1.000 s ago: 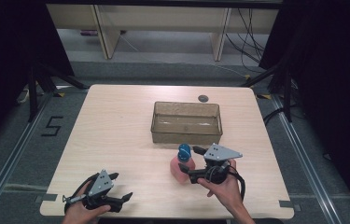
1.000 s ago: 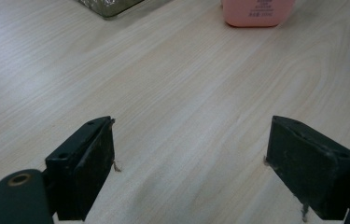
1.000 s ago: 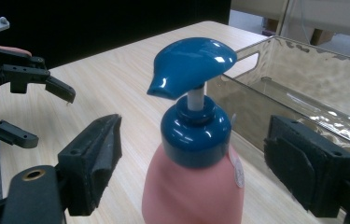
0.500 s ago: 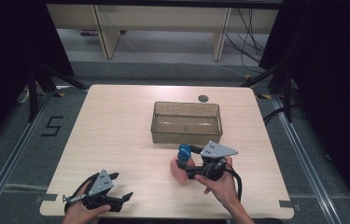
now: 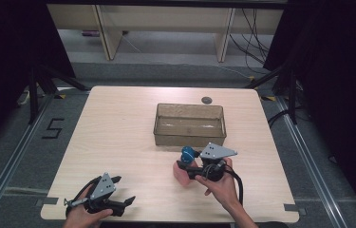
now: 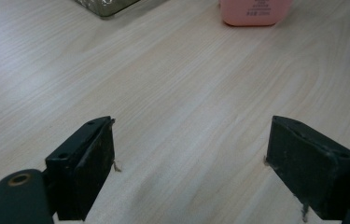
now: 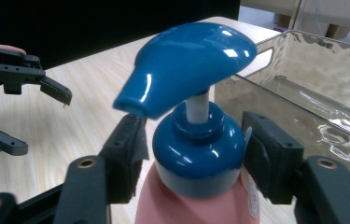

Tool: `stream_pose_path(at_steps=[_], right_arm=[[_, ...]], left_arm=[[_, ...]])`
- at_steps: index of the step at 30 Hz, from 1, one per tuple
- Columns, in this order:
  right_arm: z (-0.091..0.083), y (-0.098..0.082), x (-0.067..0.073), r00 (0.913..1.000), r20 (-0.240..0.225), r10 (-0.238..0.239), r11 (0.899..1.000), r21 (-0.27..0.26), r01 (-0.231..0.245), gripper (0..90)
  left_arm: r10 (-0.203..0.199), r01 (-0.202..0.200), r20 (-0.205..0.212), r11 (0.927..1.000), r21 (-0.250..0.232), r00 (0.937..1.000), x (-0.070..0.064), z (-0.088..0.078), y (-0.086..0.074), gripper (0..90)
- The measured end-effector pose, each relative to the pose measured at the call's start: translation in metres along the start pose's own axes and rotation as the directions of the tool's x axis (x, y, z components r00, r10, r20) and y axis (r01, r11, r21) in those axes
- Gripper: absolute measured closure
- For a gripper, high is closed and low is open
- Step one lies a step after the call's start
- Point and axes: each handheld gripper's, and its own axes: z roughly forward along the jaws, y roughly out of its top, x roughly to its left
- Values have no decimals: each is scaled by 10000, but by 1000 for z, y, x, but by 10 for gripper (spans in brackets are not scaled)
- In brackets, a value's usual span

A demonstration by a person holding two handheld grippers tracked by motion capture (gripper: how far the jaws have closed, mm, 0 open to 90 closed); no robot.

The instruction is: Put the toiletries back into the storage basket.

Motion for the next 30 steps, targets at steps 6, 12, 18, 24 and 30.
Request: stream_pose_path(at_steps=[6, 12, 18, 24, 30], right_arm=[[2, 0, -1, 10000, -28, 69, 10000, -2, -69, 491], [1, 0, 3, 9992, 300, -260, 9996, -135, 264, 524], [1, 0, 8, 9980, 557, -299, 9995, -73, 303, 535], [2, 1, 11, 9974, 675, -236, 9997, -4, 237, 536], [-1, 7, 9, 9974, 699, -201, 9997, -90, 208, 537]], left_arm=[[14, -14, -8, 10000, -1, 10000, 0, 0, 0, 149], [143, -143, -36, 9999, 76, 9999, 1, -1, 0, 149], [155, -154, -96, 9998, 110, 9998, 1, -2, 1, 149], [194, -193, -182, 9998, 56, 9996, 2, -2, 1, 149], [-154, 154, -57, 9998, -115, 9999, -1, 0, 0, 149]])
